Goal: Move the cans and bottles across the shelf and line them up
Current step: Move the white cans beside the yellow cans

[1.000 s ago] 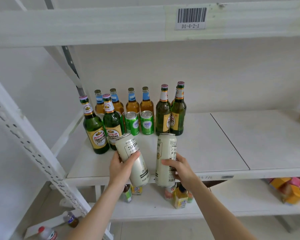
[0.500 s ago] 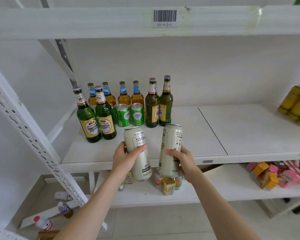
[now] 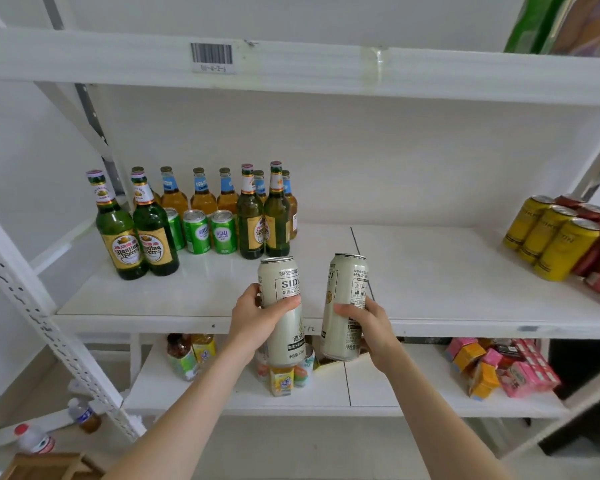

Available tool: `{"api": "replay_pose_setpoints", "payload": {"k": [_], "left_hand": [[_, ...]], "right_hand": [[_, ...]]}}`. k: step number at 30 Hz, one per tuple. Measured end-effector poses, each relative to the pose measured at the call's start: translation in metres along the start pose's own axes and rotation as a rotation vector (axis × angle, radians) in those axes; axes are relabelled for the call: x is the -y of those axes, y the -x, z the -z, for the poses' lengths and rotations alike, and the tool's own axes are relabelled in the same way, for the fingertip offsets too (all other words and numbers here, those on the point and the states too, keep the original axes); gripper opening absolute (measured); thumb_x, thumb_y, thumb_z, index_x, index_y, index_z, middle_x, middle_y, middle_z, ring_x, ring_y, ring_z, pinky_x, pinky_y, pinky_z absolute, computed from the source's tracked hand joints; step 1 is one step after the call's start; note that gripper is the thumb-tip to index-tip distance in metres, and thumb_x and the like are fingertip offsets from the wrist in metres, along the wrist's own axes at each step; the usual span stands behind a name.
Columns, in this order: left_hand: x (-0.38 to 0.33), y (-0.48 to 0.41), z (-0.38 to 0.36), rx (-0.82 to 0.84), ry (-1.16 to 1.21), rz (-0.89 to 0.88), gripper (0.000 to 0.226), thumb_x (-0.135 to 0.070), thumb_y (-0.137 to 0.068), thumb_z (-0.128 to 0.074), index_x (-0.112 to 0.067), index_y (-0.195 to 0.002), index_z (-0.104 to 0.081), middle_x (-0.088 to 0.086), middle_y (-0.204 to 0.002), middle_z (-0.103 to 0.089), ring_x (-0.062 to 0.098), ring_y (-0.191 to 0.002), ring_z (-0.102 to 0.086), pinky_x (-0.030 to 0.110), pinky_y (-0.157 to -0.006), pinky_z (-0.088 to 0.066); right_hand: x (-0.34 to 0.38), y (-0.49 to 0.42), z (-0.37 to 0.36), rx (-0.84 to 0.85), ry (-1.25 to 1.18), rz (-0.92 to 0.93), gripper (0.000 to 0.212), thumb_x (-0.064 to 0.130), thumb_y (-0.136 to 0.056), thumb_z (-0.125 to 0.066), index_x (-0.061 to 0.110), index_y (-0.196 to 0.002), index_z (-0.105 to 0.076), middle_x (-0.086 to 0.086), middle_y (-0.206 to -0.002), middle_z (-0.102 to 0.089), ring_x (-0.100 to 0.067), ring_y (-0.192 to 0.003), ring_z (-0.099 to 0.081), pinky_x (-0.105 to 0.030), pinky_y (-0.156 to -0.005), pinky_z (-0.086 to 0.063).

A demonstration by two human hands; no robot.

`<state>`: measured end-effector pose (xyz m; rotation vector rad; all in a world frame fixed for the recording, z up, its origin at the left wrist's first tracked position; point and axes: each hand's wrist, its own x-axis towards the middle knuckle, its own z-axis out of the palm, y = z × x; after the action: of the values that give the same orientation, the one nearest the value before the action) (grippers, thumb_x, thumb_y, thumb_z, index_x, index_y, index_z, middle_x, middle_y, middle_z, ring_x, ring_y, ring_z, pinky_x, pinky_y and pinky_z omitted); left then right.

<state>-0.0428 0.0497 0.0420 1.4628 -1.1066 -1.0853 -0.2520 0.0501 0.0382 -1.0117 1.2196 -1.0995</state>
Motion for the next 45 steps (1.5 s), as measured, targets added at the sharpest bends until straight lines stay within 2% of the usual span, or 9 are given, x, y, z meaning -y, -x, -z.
{"api": "replay_pose_setpoints", "payload": {"k": [8, 12, 18, 21, 23, 30, 35, 39, 45], "left_hand": [[-0.008, 0.021, -0.082, -0.004, -0.043, 0.008, 0.043, -0.040, -0.067, -0.086, -0.030, -0.102, -0.062, -0.006, -0.101, -0.070, 0.015, -0.093, -0.067, 0.037, -0.079, -0.056], [-0.015, 0.017, -0.121, 0.032, -0.075, 0.006, 0.044, -0.042, -0.067, -0.085, -0.031, -0.103, -0.062, -0.008, -0.101, -0.070, 0.013, -0.093, -0.067, 0.039, -0.081, -0.057], [-0.033, -0.015, -0.189, 0.111, -0.100, -0.038, 0.041, -0.039, -0.069, -0.084, -0.032, -0.102, -0.061, -0.009, -0.101, -0.069, 0.010, -0.092, -0.066, 0.030, -0.070, -0.053], [-0.038, -0.037, -0.227, 0.149, -0.124, -0.057, 0.046, -0.045, -0.061, -0.085, -0.031, -0.099, -0.063, -0.009, -0.098, -0.071, 0.010, -0.089, -0.068, 0.033, -0.073, -0.056], [-0.041, -0.052, -0.252, 0.164, -0.127, -0.061, 0.052, -0.048, -0.054, -0.084, -0.030, -0.098, -0.064, -0.009, -0.096, -0.072, 0.010, -0.089, -0.069, 0.036, -0.079, -0.058], [-0.057, -0.077, -0.336, 0.188, -0.112, -0.057, 0.054, -0.045, -0.050, -0.085, -0.026, -0.097, -0.065, -0.007, -0.093, -0.073, 0.011, -0.087, -0.070, 0.034, -0.078, -0.058], [-0.065, -0.082, -0.395, 0.161, -0.110, -0.058, 0.061, -0.052, -0.042, -0.082, -0.025, -0.094, -0.066, -0.006, -0.092, -0.074, 0.013, -0.087, -0.071, 0.037, -0.079, -0.058], [-0.070, -0.078, -0.445, 0.132, -0.093, -0.046, 0.060, -0.051, -0.044, -0.083, -0.025, -0.096, -0.066, -0.005, -0.094, -0.074, 0.013, -0.087, -0.071, 0.038, -0.081, -0.058], [-0.079, -0.081, -0.502, 0.104, -0.097, -0.060, 0.066, -0.053, -0.042, -0.084, -0.025, -0.098, -0.065, -0.005, -0.096, -0.074, 0.012, -0.089, -0.070, 0.039, -0.083, -0.058]], "right_hand": [[-0.002, 0.003, 0.089, -0.033, 0.005, 0.001, 0.050, 0.028, -0.059, -0.078, 0.018, -0.106, -0.066, -0.010, -0.100, -0.072, -0.030, -0.094, -0.068, -0.049, -0.085, -0.057], [0.003, -0.002, 0.126, -0.056, -0.017, 0.011, 0.047, 0.027, -0.060, -0.077, 0.018, -0.105, -0.067, -0.011, -0.100, -0.072, -0.028, -0.092, -0.068, -0.047, -0.084, -0.057], [0.015, -0.032, 0.187, -0.119, -0.031, 0.033, 0.046, 0.027, -0.060, -0.075, 0.017, -0.104, -0.066, -0.010, -0.097, -0.071, -0.026, -0.088, -0.068, -0.041, -0.073, -0.058], [0.020, -0.055, 0.222, -0.154, -0.033, 0.046, 0.048, 0.028, -0.059, -0.075, 0.016, -0.105, -0.066, -0.009, -0.097, -0.072, -0.026, -0.088, -0.068, -0.035, -0.067, -0.054], [0.025, -0.070, 0.246, -0.170, -0.038, 0.059, 0.047, 0.027, -0.059, -0.075, 0.016, -0.103, -0.067, -0.009, -0.095, -0.072, -0.026, -0.087, -0.069, -0.035, -0.067, -0.054], [0.033, -0.105, 0.322, -0.188, -0.064, 0.078, 0.043, 0.025, -0.061, -0.075, 0.018, -0.103, -0.067, -0.008, -0.096, -0.073, -0.026, -0.090, -0.069, -0.044, -0.080, -0.058], [0.043, -0.120, 0.379, -0.175, -0.063, 0.071, 0.048, 0.025, -0.059, -0.076, 0.016, -0.105, -0.066, -0.010, -0.099, -0.072, -0.028, -0.092, -0.069, -0.040, -0.075, -0.058], [0.055, -0.129, 0.427, -0.141, -0.031, 0.065, 0.053, 0.027, -0.058, -0.077, 0.017, -0.108, -0.065, -0.009, -0.100, -0.073, -0.026, -0.092, -0.069, -0.036, -0.071, -0.055], [0.070, -0.152, 0.481, -0.111, 0.001, 0.076, 0.052, 0.026, -0.057, -0.079, 0.018, -0.107, -0.067, -0.002, -0.097, -0.075, -0.022, -0.092, -0.070, -0.034, -0.074, -0.054]]}}
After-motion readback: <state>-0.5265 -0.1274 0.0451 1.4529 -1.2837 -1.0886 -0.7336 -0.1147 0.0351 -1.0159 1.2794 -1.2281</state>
